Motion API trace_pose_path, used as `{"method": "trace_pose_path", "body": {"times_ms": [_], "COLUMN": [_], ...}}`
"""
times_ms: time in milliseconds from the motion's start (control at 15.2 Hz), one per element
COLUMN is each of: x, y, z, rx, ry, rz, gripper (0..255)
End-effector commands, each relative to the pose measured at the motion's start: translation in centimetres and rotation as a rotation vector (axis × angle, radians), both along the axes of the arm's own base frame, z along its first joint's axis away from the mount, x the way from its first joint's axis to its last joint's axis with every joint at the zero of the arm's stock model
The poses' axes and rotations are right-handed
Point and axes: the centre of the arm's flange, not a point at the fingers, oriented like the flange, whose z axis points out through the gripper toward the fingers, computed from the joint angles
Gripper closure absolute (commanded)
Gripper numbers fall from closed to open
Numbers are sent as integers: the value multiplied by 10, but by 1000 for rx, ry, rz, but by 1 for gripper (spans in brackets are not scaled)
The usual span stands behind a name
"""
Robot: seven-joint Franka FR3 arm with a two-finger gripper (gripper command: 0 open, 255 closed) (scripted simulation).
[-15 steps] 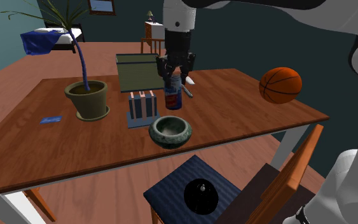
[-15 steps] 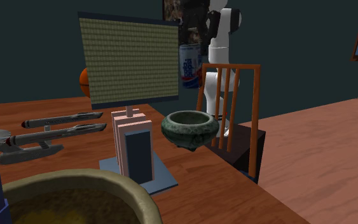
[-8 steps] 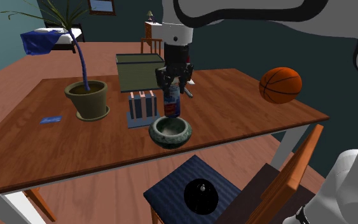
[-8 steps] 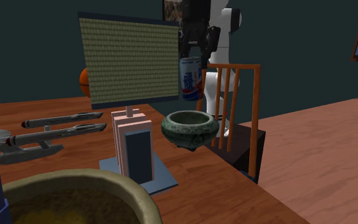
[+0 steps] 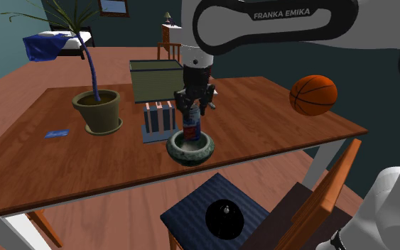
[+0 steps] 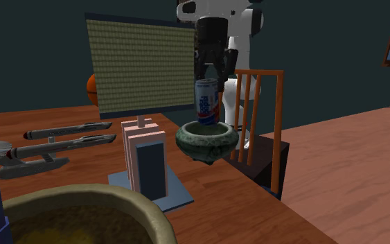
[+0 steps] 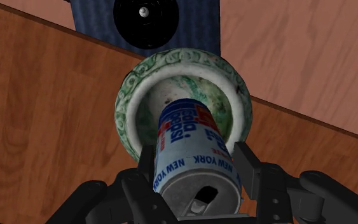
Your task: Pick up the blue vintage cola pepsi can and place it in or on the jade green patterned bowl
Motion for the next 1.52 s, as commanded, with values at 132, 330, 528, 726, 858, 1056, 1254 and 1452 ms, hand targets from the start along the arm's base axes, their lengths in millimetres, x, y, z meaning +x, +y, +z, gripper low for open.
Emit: {"method": "trace_pose_path", "body": {"times_ms": [132, 330, 528, 726, 858, 1056, 1254, 1452], "x": [-1, -1, -1, -1, -1, -1, -1, -1], "y": [1, 1, 1, 1, 1, 1, 1, 1], "z": [-19, -19, -19, -19, -19, -6, 31, 31], "rx": [0, 0, 0, 0, 0, 0, 0, 0], "ry": [-1, -1, -1, -1, -1, -1, -1, -1], "rz": [0, 0, 0, 0, 0, 0, 0, 0], "gripper": [255, 255, 255, 0, 0, 0, 0, 0]}}
